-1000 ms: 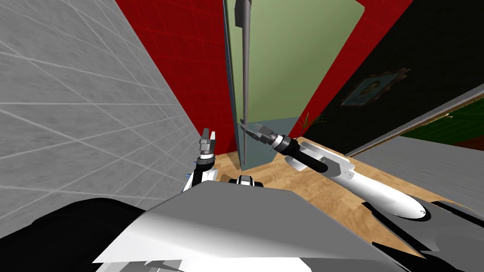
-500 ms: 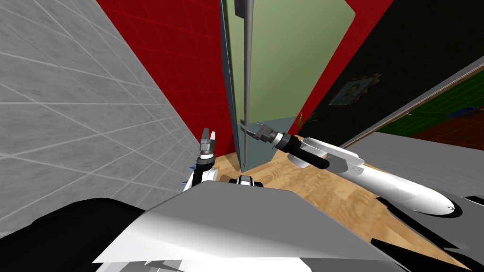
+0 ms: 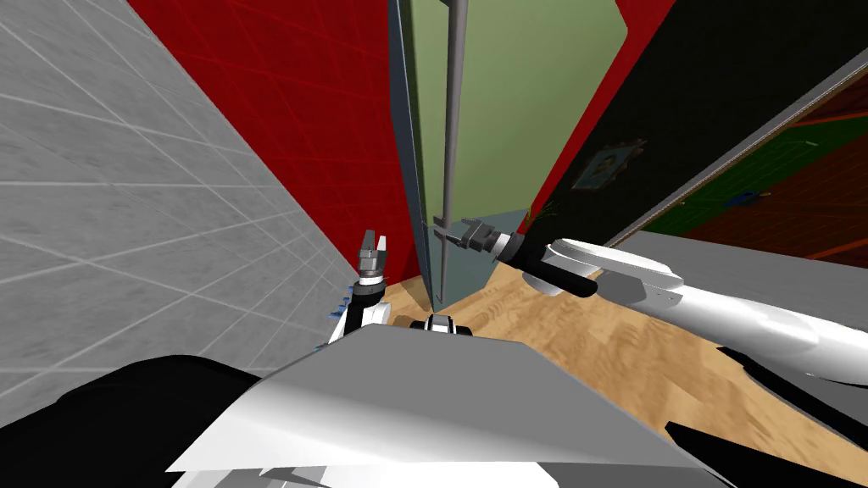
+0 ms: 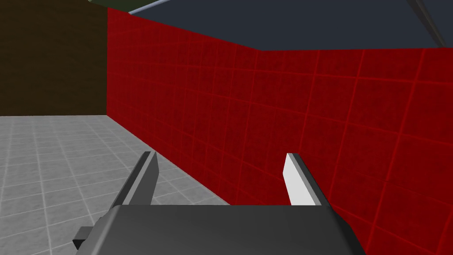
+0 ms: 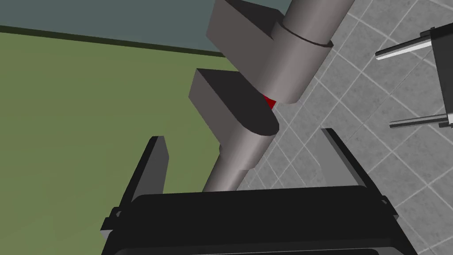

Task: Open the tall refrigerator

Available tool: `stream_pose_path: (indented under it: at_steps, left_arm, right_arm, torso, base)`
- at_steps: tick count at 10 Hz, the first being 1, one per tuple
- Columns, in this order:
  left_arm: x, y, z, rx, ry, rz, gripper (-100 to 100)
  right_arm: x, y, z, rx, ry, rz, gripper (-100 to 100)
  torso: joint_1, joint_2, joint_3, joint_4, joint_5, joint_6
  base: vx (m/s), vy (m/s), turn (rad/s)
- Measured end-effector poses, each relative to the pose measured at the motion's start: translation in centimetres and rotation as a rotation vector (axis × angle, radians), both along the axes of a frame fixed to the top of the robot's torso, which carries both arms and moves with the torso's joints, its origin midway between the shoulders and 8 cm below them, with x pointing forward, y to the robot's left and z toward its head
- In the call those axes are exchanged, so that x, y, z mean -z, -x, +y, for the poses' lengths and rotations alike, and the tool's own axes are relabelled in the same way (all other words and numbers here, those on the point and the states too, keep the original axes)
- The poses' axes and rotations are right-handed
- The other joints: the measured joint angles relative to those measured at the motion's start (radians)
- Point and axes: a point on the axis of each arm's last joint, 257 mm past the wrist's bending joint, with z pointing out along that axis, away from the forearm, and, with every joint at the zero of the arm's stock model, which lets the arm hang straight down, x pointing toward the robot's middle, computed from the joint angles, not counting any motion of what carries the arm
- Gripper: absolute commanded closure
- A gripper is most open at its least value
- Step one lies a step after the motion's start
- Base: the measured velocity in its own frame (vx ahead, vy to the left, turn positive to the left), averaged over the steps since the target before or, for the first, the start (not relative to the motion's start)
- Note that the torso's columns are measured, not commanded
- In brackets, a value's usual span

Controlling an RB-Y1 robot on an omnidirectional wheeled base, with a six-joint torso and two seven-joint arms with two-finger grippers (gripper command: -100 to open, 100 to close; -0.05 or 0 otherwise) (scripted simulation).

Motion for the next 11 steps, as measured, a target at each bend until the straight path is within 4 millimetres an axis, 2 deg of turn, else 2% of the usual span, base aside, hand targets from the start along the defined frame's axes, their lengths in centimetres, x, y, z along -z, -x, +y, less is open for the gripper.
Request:
stream_pose_path:
  at_steps: [6, 8, 11]
  left_arm:
    - [0.0, 0.0, 0.0, 0.000, 0.000, 0.000, 0]
    - [0.0, 0.0, 0.0, 0.000, 0.000, 0.000, 0]
    - [0.0, 0.0, 0.0, 0.000, 0.000, 0.000, 0]
  right_arm:
    - [-0.9, -0.5, -1.8, 0.089, 0.198, -0.130, -100]
    - [-1.3, 0.2, -1.9, 0.104, 0.260, -0.177, -100]
    - [-1.6, 2.2, -1.1, 0.085, 0.314, -0.223, -100]
  torso:
    - [0.004, -0.005, -0.003, -0.002, 0.001, 0.000]
    - [0.005, -0.005, -0.003, -0.002, 0.002, -0.002]
    - [0.006, -0.003, -0.001, -0.002, 0.002, -0.002]
  base:
    - [0.042, 0.096, -0.166]
    - [0.037, 0.087, -0.120]
    - [0.019, 0.045, -0.052]
